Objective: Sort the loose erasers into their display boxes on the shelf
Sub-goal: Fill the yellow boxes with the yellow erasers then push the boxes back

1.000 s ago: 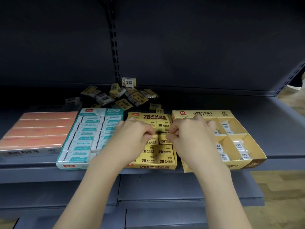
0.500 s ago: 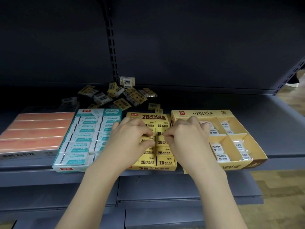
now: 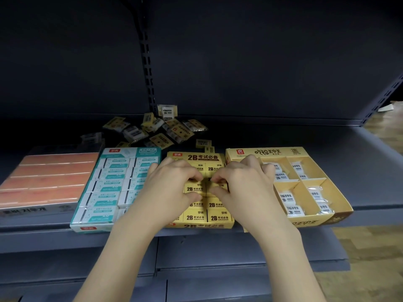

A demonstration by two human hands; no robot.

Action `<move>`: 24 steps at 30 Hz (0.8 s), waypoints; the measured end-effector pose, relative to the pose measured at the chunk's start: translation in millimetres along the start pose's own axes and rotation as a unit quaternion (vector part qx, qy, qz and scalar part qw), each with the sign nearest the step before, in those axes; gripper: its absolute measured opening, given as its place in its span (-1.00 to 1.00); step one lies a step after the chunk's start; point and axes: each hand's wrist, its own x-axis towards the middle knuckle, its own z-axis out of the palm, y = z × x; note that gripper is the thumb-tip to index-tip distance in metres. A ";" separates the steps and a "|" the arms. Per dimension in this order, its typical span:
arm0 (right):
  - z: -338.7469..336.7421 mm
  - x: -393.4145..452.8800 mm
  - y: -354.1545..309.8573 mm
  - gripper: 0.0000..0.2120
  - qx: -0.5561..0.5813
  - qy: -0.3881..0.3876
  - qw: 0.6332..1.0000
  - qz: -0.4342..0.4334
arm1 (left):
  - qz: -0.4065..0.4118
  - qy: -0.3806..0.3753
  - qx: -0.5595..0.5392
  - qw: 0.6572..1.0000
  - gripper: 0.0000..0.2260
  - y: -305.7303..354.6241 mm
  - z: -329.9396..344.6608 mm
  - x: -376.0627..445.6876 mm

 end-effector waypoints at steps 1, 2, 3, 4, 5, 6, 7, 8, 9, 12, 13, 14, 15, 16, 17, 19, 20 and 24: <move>0.2 1.3 -0.8 -0.84 0.009 0.021 1.000 -0.004 | 0.004 0.004 -0.004 1.000 -0.72 0.0 -1.5 1.2; 0.6 2.6 -1.2 -0.88 0.017 0.040 0.999 -0.007 | 0.006 0.012 -0.009 1.000 -0.75 -0.1 -3.3 2.7; 1.8 5.1 -0.6 -0.92 0.018 0.060 0.998 -0.013 | 0.006 0.023 -0.012 1.000 -0.77 -0.6 -5.1 4.1; 3.6 8.8 1.3 -0.94 0.016 0.084 0.996 -0.021 | 0.003 0.035 -0.014 0.999 -0.79 -1.7 -7.2 5.6; 4.0 13.4 3.8 -0.94 0.006 0.103 0.994 -0.030 | -0.001 0.045 -0.014 0.999 -0.81 -3.7 -9.4 7.4; 2.6 19.0 6.3 -0.93 -0.009 0.114 0.993 -0.042 | -0.006 0.054 -0.013 0.998 -0.81 -6.1 -12.0 9.0; -0.5 26.1 8.6 -0.89 -0.025 0.111 0.992 -0.056 | -0.011 0.062 -0.013 0.998 -0.81 -9.4 -14.8 10.7; -5.3 35.0 10.6 -0.84 -0.040 0.096 0.992 -0.068 | -0.017 0.071 -0.013 0.997 -0.82 -12.6 -17.8 12.2; -9.9 45.2 14.0 -0.79 -0.052 0.072 0.993 -0.078 | -0.023 0.081 -0.012 0.996 -0.82 -15.5 -20.6 13.3; -14.8 79.1 26.8 -0.66 -0.080 0.015 0.987 -0.140 | -0.043 0.115 -0.002 0.992 -0.80 -23.4 -26.2 16.9; -14.0 87.7 29.6 -0.63 -0.094 -0.009 0.982 -0.166 | -0.050 0.121 0.001 0.991 -0.79 -25.4 -27.2 19.0; -11.8 95.0 32.2 -0.61 -0.110 -0.032 0.975 -0.191 | -0.055 0.126 0.002 0.991 -0.78 -27.6 -27.9 22.1; -8.8 100.9 35.3 -0.58 -0.120 -0.053 0.968 -0.213 | -0.056 0.125 0.005 0.991 -0.77 -29.6 -28.9 26.4; -6.1 105.5 37.9 -0.54 -0.122 -0.073 0.963 -0.229 | -0.051 0.120 0.013 0.991 -0.77 -31.3 -30.0 31.5; -4.8 110.0 39.6 -0.52 -0.118 -0.091 0.959 -0.242 | -0.043 0.115 0.024 0.992 -0.77 -33.4 -31.2 37.2; -2.9 120.4 41.8 -0.51 -0.092 -0.128 0.955 -0.251 | -0.040 0.100 0.045 0.993 -0.76 -37.2 -35.3 47.9; -2.8 125.4 41.8 -0.49 -0.073 -0.156 0.955 -0.239 | -0.045 0.096 0.050 0.993 -0.75 -39.6 -37.6 52.0; -8.2 143.8 37.5 -0.45 -0.069 -0.269 0.936 -0.215 | -0.061 0.104 0.061 0.991 -0.71 -47.8 -40.1 59.8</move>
